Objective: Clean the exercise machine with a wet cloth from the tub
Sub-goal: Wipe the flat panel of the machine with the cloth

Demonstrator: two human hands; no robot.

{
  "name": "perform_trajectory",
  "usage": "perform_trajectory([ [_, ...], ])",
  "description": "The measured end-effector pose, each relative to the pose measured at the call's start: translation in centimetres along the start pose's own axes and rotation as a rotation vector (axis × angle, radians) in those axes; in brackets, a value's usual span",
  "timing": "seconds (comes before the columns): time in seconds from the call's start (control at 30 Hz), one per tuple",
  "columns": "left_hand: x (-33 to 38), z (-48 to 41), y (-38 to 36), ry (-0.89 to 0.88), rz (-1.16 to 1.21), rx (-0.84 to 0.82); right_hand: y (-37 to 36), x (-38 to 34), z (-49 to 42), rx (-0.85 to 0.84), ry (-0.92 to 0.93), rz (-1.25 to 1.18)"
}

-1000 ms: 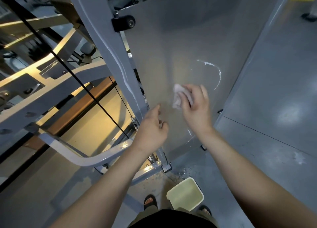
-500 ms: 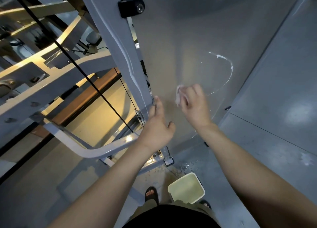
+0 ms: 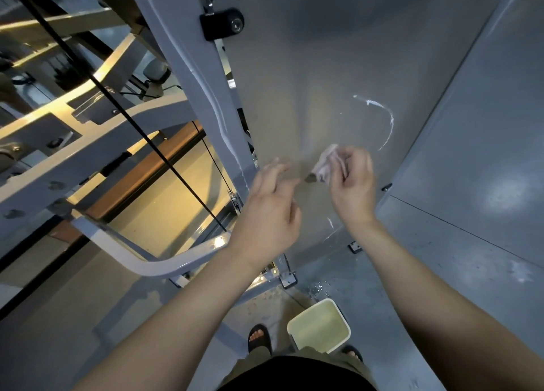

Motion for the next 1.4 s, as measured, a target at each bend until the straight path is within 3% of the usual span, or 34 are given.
perform_trajectory([
  [0.17, 0.5, -1.7, 0.0, -0.247, -0.445, -0.001, -0.3, -2.1, -1.5, 0.129, -0.053, -0.138],
  [0.3, -0.3, -2.8, 0.0, -0.229, -0.772, -0.069, -2.1, -1.7, 0.0, 0.060, -0.093, -0.183],
  [0.4, -0.6, -2.8, 0.1, -0.225, -0.921, -0.136, -2.1, -1.2, 0.3, 0.119, -0.167, -0.264],
  [0.53, -0.8, -2.8, 0.5, -0.258, -1.006, -0.175, -2.4, -1.0, -0.5, 0.256, -0.340, -0.427],
  [0.6, -1.1, -3.0, 0.8, -0.266, -1.018, -0.195, -3.6, -1.5, 0.1, 0.247, -0.284, -0.353],
  [0.73, -1.9, -3.3, 1.3, -0.288, -1.067, -0.237, -7.2, -1.1, 4.1, -0.115, 0.023, -0.209],
  [0.8, -2.1, -3.2, 1.5, -0.309, -1.101, -0.268, -7.0, 0.2, 4.0, -0.129, 0.038, -0.167],
  [0.97, -2.8, -3.1, 1.7, -0.377, -1.207, -0.305, -3.9, 1.2, -0.2, 0.329, -0.456, -0.357],
  [1.07, -3.3, -3.3, 1.6, -0.398, -1.229, -0.323, -5.8, -0.6, 1.6, 0.267, -0.386, -0.324],
  [1.13, -3.5, -3.4, 1.6, -0.419, -1.227, -0.311, -7.4, -0.9, 4.4, 0.092, -0.246, -0.288],
  [1.2, -3.3, -3.3, 1.7, -0.445, -1.235, -0.319, -7.9, -0.1, 5.9, -0.059, -0.238, -0.278],
  [1.3, -3.1, -3.0, 1.7, -0.476, -1.226, -0.320, -6.9, 0.5, 5.6, -0.008, -0.443, -0.357],
  [1.4, -3.6, -3.1, 1.7, -0.491, -1.222, -0.287, -5.2, 0.6, 5.0, 0.087, -0.482, -0.357],
])
Point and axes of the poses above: each hand's wrist, its own z-axis away from the middle knuckle, its own y-axis out of the back of the hand, x = y × z, the point moved 2 cm from there along -z, towards the middle knuckle
